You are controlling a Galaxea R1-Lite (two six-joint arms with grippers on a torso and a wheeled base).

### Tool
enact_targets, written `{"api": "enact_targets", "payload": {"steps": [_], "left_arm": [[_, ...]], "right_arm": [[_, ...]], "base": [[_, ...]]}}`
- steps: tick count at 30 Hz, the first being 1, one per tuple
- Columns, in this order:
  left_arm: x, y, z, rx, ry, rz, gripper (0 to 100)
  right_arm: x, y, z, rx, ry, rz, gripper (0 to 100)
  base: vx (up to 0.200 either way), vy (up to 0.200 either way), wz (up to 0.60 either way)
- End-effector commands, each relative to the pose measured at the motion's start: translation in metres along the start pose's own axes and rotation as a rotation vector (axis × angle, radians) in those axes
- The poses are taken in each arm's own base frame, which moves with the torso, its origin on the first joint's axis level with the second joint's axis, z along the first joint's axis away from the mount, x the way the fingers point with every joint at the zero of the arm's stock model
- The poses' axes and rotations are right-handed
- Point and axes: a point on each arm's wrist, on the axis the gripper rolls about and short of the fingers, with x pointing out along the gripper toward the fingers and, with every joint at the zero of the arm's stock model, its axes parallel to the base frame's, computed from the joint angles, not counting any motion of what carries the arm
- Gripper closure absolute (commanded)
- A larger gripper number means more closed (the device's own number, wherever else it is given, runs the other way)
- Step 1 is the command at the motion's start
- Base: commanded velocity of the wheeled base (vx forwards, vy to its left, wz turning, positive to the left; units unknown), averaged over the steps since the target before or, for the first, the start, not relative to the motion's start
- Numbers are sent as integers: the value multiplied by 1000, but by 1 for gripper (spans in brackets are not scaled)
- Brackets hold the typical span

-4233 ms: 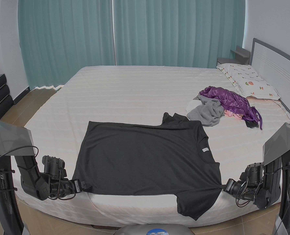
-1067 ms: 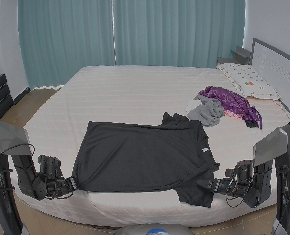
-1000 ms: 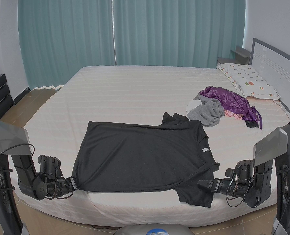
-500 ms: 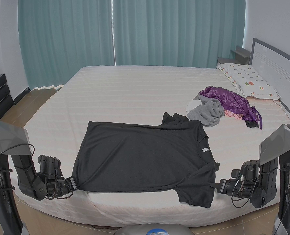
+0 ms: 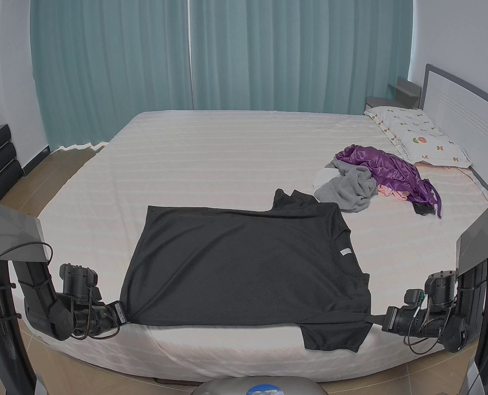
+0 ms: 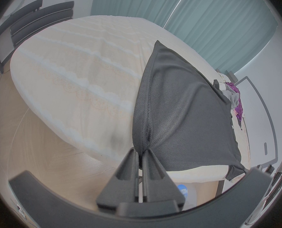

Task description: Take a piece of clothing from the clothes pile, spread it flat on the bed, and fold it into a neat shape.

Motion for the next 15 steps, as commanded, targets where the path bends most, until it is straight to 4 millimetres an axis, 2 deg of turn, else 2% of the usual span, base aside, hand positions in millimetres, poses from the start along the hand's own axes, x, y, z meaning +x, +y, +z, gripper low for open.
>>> {"api": "enact_targets", "payload": {"steps": [1, 3, 9, 15], "left_arm": [[-4, 0, -3, 4, 8, 2, 100], [-6, 1, -6, 7, 18, 7, 100], [-15, 2, -11, 9, 25, 10, 100], [-15, 2, -13, 10, 34, 13, 100]], "right_arm": [[-13, 3, 1, -1, -15, 13, 100], [-19, 2, -1, 1, -6, 17, 100], [-21, -1, -1, -8, 2, 7, 100], [-32, 0, -5, -60, 65, -31, 100]], "base": [[0, 0, 0], [0, 0, 0], [0, 0, 0], [0, 0, 0]]}}
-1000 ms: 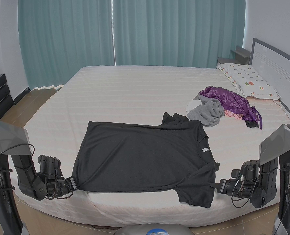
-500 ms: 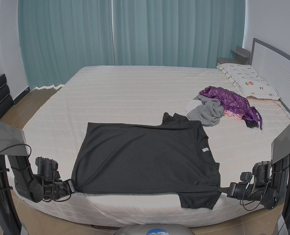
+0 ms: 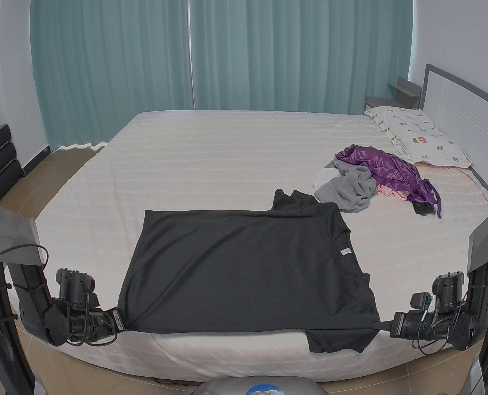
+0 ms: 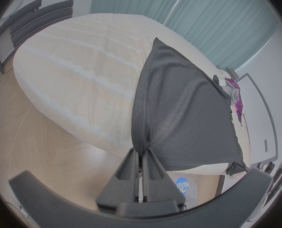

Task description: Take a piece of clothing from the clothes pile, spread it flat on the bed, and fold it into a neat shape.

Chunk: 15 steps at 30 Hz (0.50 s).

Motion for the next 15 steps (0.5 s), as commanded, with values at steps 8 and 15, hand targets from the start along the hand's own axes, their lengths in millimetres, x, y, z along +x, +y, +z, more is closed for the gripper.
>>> {"api": "enact_targets", "payload": {"steps": [8, 15], "left_arm": [[-4, -1, -7, 24, 22, 1, 100], [-11, 1, -13, 77, 34, 10, 100]], "right_arm": [[-27, 4, -1, -57, 27, -44, 100], [-33, -1, -13, -134, 138, -81, 100]], "base": [[0, 0, 0], [0, 0, 0]]}}
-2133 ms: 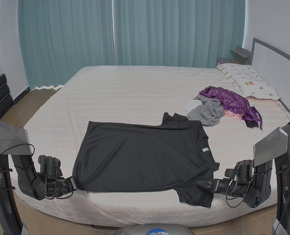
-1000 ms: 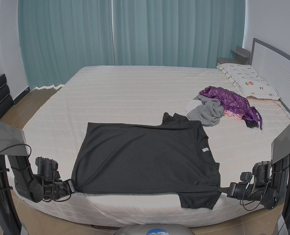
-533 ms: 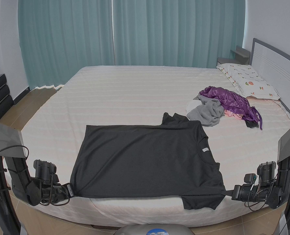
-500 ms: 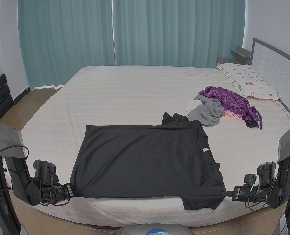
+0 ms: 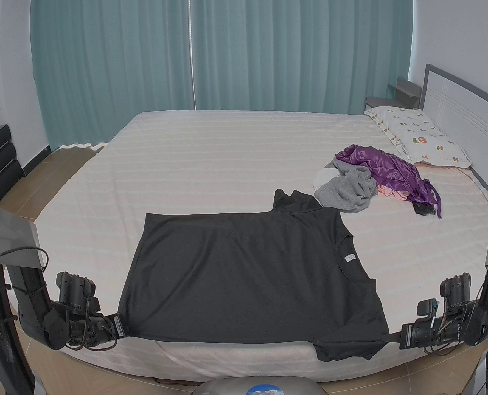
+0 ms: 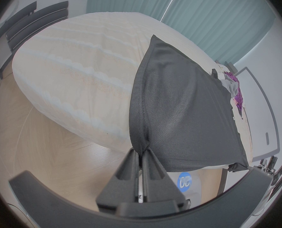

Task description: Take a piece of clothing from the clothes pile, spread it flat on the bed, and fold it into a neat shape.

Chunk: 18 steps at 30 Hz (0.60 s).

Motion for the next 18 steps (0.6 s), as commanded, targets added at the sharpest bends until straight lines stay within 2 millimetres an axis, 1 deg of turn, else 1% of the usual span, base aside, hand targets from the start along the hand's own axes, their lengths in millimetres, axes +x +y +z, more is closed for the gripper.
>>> {"api": "enact_targets", "payload": {"steps": [1, 7, 11, 18], "left_arm": [[-8, 1, -6, 41, 10, 6, 100], [-14, 2, -11, 77, 24, 14, 100], [-17, 5, -18, 120, 51, 31, 100], [-21, 5, -28, 172, 87, 42, 100]], "right_arm": [[-8, 0, -6, -33, 31, -18, 100], [-9, -1, -8, -31, 46, -29, 100], [-15, -2, -11, -48, 67, -39, 100], [-20, -2, -14, -62, 86, -47, 100]], "base": [[0, 0, 0], [0, 0, 0], [0, 0, 0], [0, 0, 0]]}}
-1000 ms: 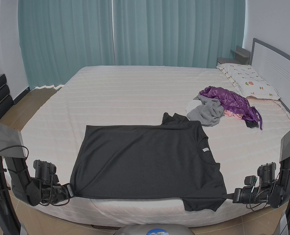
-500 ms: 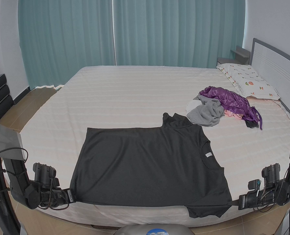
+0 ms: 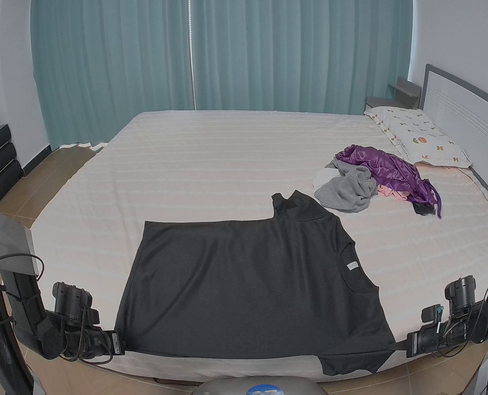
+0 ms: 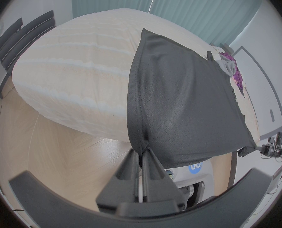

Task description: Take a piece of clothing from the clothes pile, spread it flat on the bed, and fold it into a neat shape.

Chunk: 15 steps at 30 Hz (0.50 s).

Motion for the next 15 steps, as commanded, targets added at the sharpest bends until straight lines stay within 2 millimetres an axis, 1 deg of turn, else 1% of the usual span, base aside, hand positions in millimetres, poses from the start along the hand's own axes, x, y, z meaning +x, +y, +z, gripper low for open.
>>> {"api": "enact_targets", "payload": {"steps": [1, 8, 10, 15], "left_arm": [[-3, 0, -8, 30, 28, 7, 100], [-5, 0, -14, 63, 46, 29, 100], [-7, 0, -18, 85, 63, 29, 100], [-9, 0, -19, 93, 60, 40, 100]], "right_arm": [[-6, 2, -5, -11, 10, -3, 100], [-10, 4, -7, -21, 25, -3, 100], [-13, 6, -9, -28, 33, -3, 100], [-13, 6, -10, -24, 44, -3, 100]], "base": [[0, 0, 0], [0, 0, 0], [0, 0, 0], [0, 0, 0]]}}
